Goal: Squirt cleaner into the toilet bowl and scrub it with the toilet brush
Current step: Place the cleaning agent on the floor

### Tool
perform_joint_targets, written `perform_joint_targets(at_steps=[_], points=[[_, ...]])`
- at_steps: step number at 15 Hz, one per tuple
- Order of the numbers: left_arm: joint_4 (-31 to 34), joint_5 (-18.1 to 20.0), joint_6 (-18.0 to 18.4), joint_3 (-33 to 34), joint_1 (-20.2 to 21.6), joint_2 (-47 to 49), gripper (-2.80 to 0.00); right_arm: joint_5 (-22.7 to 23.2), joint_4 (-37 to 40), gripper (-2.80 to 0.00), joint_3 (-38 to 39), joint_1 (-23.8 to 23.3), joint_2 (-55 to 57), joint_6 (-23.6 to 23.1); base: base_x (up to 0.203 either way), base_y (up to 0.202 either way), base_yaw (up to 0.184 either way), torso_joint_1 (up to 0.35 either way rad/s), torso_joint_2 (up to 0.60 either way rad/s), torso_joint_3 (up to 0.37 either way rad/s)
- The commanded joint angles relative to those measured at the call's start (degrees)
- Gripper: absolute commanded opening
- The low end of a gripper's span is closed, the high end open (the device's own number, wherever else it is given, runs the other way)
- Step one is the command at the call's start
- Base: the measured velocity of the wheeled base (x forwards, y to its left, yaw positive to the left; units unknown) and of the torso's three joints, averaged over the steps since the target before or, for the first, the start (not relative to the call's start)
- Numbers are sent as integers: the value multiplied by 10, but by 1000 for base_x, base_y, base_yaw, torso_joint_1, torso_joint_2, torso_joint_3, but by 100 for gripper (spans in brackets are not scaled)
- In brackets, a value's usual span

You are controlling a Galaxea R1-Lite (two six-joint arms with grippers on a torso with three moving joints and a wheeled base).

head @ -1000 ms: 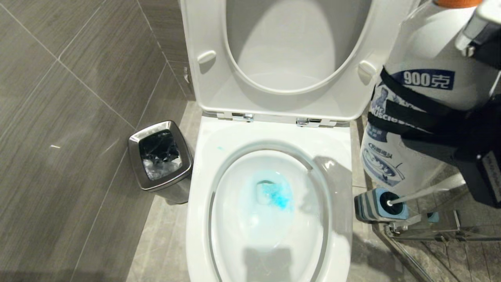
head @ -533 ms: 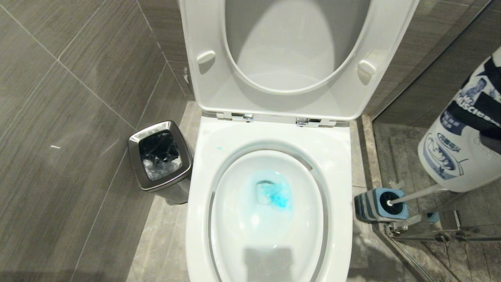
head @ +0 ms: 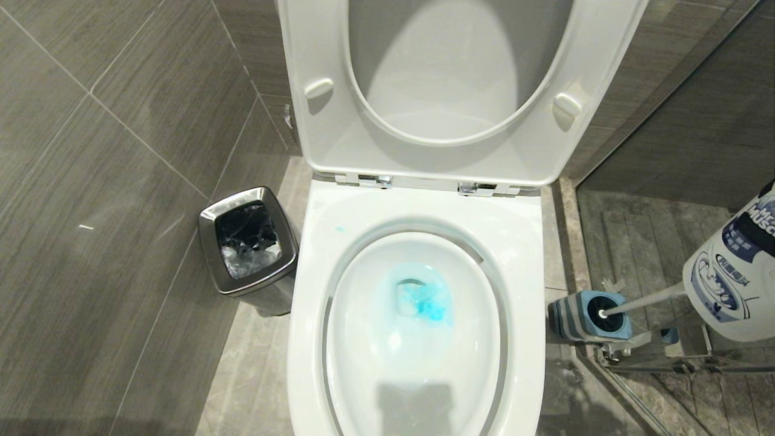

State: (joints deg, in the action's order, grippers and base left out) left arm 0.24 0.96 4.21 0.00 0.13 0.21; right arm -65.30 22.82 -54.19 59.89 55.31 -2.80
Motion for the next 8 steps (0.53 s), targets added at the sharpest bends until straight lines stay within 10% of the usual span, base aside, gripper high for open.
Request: perform_joint_targets(at_steps=[1,8], points=[[0,0,0,0,0,0,-280,14,-1,-280,-25,-50,41,0,0,0,0,0,0,0],[0,0,0,0,0,0,-280,198,-124,-280,-142,-287,257,22,0,0,0,0,0,0]])
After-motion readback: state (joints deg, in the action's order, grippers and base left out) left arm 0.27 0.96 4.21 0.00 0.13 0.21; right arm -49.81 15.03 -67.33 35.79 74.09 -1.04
